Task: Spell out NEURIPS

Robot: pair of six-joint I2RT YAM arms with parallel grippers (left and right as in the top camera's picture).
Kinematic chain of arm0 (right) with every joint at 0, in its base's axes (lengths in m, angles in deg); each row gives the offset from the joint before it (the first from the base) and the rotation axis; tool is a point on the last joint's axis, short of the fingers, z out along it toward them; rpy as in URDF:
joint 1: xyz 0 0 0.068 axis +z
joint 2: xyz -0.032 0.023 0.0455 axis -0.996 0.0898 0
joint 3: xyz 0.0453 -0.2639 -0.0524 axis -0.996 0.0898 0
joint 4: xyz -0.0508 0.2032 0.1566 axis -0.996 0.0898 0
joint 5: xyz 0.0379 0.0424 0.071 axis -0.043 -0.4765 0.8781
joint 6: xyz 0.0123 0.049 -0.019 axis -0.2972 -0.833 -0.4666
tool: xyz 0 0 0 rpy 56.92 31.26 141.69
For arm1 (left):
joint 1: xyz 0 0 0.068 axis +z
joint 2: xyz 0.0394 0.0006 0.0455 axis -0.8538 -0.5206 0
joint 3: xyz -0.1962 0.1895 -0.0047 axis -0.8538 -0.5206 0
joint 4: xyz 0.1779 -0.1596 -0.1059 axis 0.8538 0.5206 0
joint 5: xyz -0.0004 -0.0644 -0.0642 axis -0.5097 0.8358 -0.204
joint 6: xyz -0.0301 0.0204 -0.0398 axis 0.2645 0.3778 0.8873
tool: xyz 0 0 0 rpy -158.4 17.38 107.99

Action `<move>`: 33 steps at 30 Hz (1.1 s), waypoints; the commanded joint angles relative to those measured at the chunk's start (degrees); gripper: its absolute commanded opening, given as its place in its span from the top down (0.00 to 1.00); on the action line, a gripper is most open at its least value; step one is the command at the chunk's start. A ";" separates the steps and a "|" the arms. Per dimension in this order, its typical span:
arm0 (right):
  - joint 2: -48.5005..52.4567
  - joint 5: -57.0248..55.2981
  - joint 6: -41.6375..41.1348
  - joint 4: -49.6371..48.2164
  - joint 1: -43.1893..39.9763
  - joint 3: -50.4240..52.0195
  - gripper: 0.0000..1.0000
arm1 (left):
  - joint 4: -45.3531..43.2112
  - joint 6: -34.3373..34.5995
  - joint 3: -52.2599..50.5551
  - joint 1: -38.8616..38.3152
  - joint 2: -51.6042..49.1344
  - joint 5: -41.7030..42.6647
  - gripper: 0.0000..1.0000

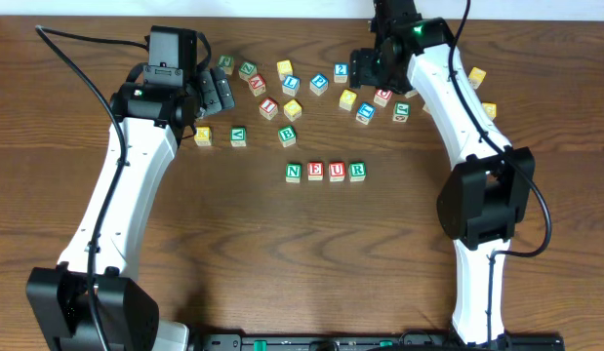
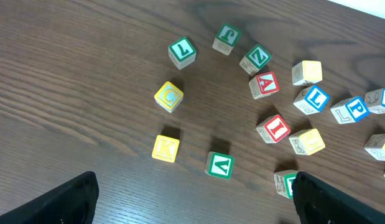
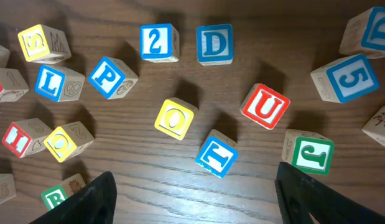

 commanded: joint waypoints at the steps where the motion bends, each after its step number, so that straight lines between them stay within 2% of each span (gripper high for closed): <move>1: 1.44 -0.20 1.07 -0.22 1.07 -0.13 0.23 | 0.11 -0.52 -0.04 0.15 -0.72 0.09 0.02; 12: 1.86 4.94 -2.47 -11.04 6.10 -0.15 0.27 | 0.11 -0.52 -0.04 0.15 -0.72 0.09 0.02; 24: 1.92 4.90 -3.04 -11.74 11.43 -0.15 0.28 | 0.11 -0.52 -0.04 0.15 -0.72 0.09 0.02; 33: 5.27 4.94 -15.02 -17.97 15.02 -0.15 0.37 | 0.11 -0.52 -0.04 0.15 -0.72 0.09 0.02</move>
